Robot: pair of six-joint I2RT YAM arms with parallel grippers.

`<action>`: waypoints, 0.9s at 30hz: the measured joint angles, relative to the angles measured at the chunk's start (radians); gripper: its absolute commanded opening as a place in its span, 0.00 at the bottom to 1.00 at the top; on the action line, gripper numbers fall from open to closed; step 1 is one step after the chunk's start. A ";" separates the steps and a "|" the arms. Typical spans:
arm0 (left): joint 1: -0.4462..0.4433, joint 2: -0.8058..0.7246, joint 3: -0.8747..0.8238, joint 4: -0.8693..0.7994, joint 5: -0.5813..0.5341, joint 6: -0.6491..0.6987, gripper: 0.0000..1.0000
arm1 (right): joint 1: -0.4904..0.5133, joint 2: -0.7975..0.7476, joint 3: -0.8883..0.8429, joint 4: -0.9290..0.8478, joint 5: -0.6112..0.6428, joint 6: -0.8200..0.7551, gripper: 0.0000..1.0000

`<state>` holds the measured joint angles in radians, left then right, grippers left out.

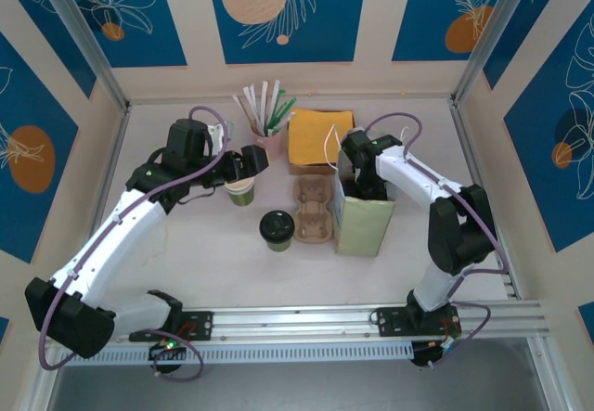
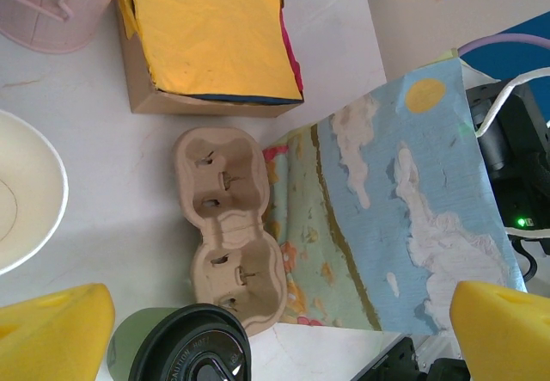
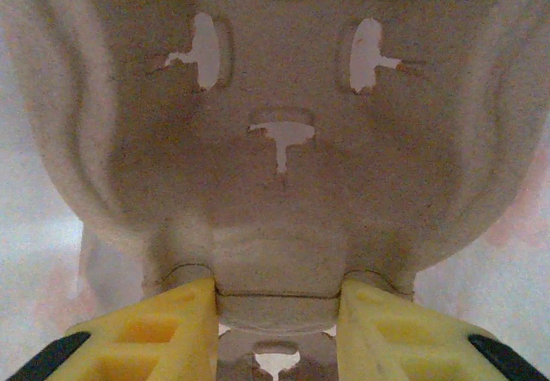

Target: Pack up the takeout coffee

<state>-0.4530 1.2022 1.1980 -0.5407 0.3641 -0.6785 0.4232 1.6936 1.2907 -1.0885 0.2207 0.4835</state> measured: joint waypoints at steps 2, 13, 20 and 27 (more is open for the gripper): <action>0.000 0.000 0.000 0.000 0.000 0.000 1.00 | 0.002 0.000 -0.005 0.001 0.000 0.001 0.36; 0.000 0.000 0.000 0.000 0.000 0.000 1.00 | 0.002 0.000 -0.006 -0.003 0.004 0.007 0.45; 0.000 0.000 0.000 0.000 0.000 0.000 1.00 | 0.003 0.000 -0.006 -0.032 0.004 0.007 0.47; 0.000 0.000 0.000 0.000 0.000 0.000 1.00 | 0.003 0.000 -0.002 -0.050 0.007 0.008 0.47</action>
<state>-0.4530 1.2026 1.1980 -0.5404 0.3645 -0.6785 0.4263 1.6936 1.2884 -1.1389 0.2279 0.4911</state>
